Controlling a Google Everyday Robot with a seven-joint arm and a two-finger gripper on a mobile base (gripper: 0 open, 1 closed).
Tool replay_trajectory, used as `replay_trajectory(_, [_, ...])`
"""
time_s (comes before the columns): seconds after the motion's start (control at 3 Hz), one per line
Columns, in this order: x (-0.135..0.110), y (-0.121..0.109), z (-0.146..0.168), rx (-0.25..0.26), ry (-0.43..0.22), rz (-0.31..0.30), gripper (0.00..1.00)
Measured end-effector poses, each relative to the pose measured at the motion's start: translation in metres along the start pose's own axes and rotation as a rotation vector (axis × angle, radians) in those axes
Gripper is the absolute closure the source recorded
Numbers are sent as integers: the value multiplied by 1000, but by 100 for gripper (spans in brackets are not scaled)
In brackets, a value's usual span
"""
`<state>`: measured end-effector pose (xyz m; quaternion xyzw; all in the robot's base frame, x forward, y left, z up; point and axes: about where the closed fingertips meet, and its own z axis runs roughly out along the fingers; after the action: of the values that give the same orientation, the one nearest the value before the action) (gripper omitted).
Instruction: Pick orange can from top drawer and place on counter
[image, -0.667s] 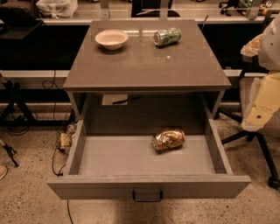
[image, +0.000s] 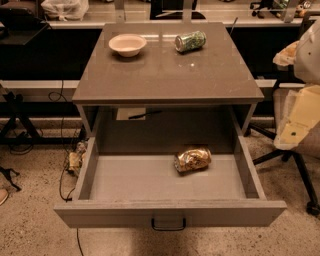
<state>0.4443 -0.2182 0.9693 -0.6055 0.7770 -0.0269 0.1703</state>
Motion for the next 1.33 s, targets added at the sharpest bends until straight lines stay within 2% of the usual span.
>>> replay_trajectory(0.33, [8, -16, 48, -38, -116, -26, 0])
replay_trajectory(0.67, [0, -29, 136, -133, -314, -87, 0])
replay_trajectory(1.33, [-1, -28, 143, -130, -300, -92, 0])
